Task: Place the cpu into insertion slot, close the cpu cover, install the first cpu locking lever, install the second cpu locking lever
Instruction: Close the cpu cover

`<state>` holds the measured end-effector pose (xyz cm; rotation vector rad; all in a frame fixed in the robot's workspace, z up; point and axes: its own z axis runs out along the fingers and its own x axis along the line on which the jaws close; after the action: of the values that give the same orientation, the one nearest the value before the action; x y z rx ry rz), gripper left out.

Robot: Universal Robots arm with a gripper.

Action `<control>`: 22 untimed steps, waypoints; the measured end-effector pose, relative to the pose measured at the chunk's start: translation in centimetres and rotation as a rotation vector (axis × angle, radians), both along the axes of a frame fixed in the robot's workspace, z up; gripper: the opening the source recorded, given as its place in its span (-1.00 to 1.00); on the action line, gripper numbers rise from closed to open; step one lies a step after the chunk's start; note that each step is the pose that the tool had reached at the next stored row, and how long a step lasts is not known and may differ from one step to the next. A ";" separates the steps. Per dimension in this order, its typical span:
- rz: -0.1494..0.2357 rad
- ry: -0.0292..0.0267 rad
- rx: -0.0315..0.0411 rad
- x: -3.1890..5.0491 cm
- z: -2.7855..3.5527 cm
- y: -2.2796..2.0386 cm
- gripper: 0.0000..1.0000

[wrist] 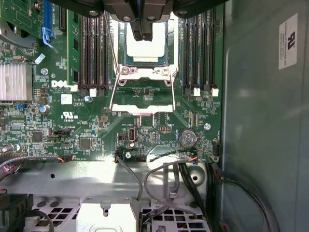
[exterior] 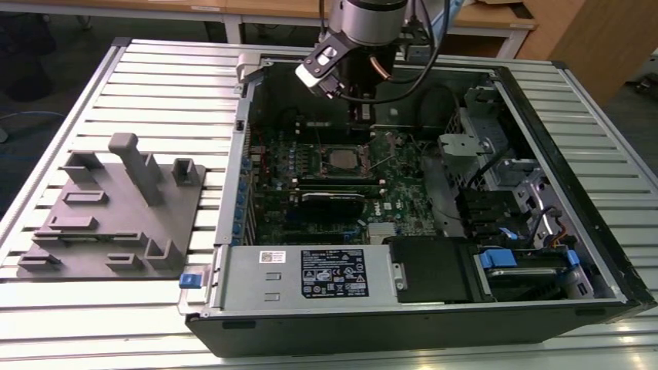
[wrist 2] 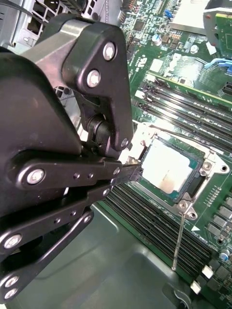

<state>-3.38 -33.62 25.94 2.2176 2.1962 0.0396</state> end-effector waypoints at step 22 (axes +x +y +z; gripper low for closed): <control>0.000 0.0000 -0.0001 0.90 0.08 0.00 -0.80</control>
<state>-2.48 -33.63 26.02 2.2175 2.1962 0.0395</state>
